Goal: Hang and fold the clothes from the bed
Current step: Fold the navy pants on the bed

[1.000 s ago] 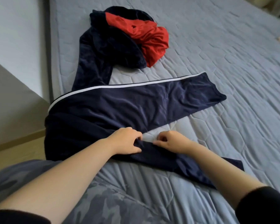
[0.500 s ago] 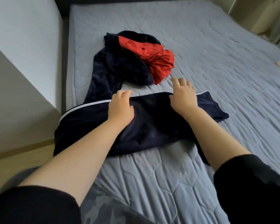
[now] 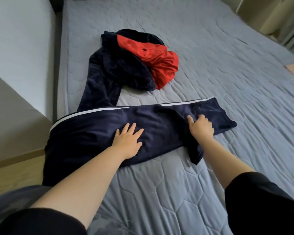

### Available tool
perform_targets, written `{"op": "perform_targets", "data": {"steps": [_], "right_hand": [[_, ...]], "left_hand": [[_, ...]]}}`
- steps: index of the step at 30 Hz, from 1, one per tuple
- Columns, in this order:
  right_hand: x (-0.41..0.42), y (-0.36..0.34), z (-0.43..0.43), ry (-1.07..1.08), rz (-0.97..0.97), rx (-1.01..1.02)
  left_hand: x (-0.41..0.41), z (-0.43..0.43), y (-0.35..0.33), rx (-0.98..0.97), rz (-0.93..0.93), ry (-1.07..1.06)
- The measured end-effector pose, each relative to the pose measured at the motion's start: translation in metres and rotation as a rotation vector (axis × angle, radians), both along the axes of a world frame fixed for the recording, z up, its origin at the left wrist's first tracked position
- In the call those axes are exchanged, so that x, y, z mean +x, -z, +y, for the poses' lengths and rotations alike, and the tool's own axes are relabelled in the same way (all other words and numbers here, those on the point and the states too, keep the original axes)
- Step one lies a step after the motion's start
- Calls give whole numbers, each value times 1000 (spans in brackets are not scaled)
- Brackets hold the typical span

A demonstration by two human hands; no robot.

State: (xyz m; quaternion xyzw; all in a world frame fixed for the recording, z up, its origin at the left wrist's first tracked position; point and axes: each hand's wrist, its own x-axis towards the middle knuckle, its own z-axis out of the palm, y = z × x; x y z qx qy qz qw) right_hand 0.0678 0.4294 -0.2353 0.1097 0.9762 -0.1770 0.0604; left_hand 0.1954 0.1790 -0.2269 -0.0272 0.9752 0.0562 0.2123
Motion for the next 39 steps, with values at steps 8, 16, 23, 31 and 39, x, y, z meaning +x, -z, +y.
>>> {"op": "perform_targets", "data": {"steps": [8, 16, 23, 31, 39], "right_hand": [[-55, -33, 27, -148, -153, 223], [-74, -27, 37, 260, 193, -101], [-68, 11, 44, 364, -47, -373], [-65, 2, 90, 650, 198, -533], [-57, 9, 68, 262, 142, 149]], "left_hand": [[-28, 43, -5, -2, -192, 160], [-36, 42, -6, -19, -255, 179], [-34, 41, 4, -41, -233, 176], [-35, 59, 15, -47, 29, 100], [-38, 61, 24, -57, -20, 117]]}}
